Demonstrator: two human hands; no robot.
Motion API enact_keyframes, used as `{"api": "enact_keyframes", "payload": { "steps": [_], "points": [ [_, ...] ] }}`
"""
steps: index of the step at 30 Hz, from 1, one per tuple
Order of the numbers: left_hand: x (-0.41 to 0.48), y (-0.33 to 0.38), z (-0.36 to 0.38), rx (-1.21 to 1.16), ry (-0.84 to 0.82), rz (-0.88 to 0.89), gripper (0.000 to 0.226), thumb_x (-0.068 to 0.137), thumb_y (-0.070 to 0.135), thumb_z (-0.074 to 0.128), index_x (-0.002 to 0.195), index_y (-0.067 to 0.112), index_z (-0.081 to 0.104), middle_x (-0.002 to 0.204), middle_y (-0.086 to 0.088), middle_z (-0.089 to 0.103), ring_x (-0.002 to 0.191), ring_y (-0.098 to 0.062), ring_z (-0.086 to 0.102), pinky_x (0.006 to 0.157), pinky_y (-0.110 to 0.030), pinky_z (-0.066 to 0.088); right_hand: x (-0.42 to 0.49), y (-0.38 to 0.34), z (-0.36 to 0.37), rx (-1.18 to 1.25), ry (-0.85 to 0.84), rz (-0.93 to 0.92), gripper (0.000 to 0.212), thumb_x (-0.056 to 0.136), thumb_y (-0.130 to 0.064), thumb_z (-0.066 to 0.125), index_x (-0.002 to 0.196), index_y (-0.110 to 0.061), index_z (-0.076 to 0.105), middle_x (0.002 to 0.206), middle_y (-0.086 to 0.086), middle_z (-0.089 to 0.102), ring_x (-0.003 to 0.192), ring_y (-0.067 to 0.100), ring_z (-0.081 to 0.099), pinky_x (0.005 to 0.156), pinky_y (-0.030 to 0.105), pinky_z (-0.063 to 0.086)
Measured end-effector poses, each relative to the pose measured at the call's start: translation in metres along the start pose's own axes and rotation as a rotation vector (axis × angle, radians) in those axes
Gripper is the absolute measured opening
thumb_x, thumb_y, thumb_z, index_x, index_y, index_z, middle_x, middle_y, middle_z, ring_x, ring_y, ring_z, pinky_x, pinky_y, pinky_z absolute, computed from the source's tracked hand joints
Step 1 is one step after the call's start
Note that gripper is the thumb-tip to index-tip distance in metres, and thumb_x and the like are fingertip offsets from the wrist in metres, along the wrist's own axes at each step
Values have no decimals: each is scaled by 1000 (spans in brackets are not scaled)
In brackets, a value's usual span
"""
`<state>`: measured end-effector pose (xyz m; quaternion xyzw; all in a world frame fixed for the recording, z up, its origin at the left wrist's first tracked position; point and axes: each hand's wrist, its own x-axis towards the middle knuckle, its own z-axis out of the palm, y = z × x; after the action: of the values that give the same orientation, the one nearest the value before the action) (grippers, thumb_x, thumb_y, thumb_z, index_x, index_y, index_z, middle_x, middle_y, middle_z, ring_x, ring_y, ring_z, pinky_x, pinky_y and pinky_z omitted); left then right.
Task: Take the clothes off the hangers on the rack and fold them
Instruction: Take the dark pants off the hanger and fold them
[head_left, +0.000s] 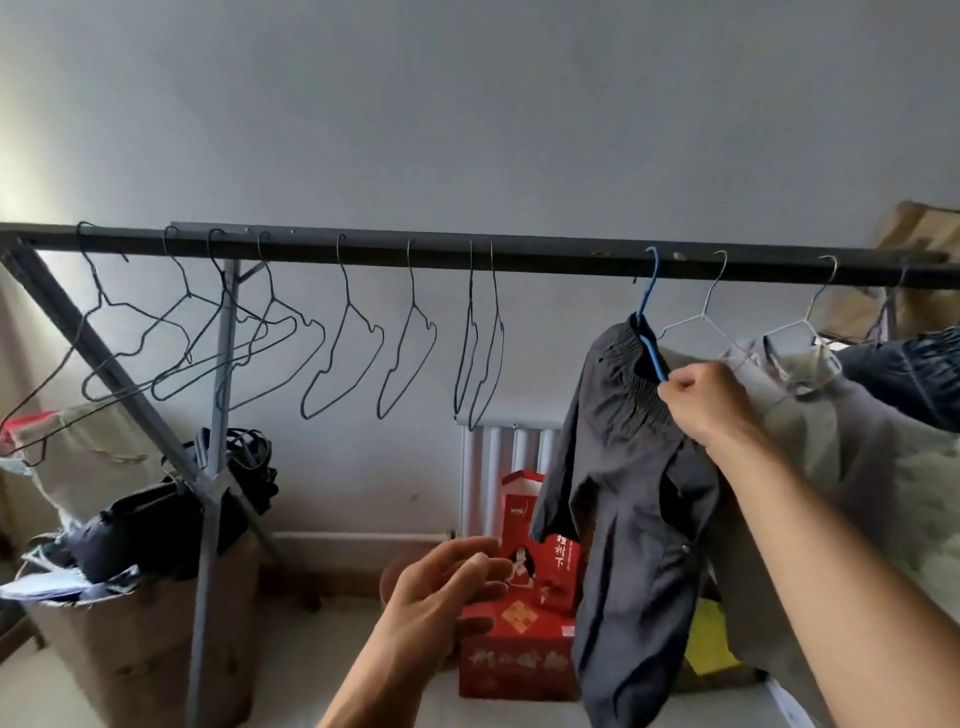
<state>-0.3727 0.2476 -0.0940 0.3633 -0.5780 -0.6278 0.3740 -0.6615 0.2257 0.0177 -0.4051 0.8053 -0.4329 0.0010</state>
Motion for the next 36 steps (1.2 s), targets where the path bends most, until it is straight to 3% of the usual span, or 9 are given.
{"api": "enact_keyframes", "payload": {
  "steps": [6,11,15,18,22,26,30,34,36],
  "points": [
    [-2,6,8,-9,31,57,24,95,25,55,114,15,66,100,-1,76,94,-18,72,75,-30,52,6,-8,15,399,-14,123,31,90,0,54,111,23,55,115,36,60,81,18,42,64,26,27],
    [-4,17,15,52,60,170,20,98,23,53,112,19,67,98,2,76,92,-16,71,80,-32,52,3,-35,2,634,-5,108,30,89,-2,56,111,18,59,109,34,64,84,28,58,62,25,33],
    [-2,40,26,77,91,369,17,96,20,55,106,19,69,96,2,76,90,-16,71,81,-34,56,-22,-45,-2,896,-354,240,10,86,-10,56,83,-8,65,66,4,63,62,21,56,58,26,43],
    [2,57,37,123,81,559,15,95,26,60,105,19,69,95,-1,73,84,-11,70,65,-24,54,-46,-39,8,921,-593,200,9,85,-13,61,92,-9,64,79,8,64,64,20,56,62,30,44],
    [6,75,40,622,37,774,28,94,37,60,120,27,60,116,10,57,84,-6,61,67,-22,53,-81,-34,28,1013,-723,132,12,81,-9,63,93,-9,63,82,12,62,70,24,54,61,31,44],
    [8,86,24,1228,-76,758,39,91,38,58,128,32,48,129,16,42,86,-9,55,75,-33,53,-104,-29,48,982,-688,173,13,93,-9,56,83,-16,62,64,2,62,55,16,49,49,26,40],
    [6,93,7,1301,-227,748,32,87,27,57,118,33,50,113,17,50,79,-5,49,73,-32,49,-116,-27,64,966,-596,214,27,91,-15,61,65,-18,63,55,3,52,50,15,42,55,29,30],
    [1,95,-4,1428,-306,750,27,90,27,57,117,30,54,113,14,53,77,-4,44,72,-31,48,-125,-37,77,996,-553,256,14,87,-16,67,73,-14,64,67,13,51,64,27,47,66,37,38],
    [-1,93,-9,1486,-258,795,27,92,30,57,119,26,54,109,9,49,69,-12,44,63,-31,43,-125,-41,82,998,-507,277,26,87,-13,66,62,-14,58,55,7,50,52,21,46,57,30,38]
  ]
}}
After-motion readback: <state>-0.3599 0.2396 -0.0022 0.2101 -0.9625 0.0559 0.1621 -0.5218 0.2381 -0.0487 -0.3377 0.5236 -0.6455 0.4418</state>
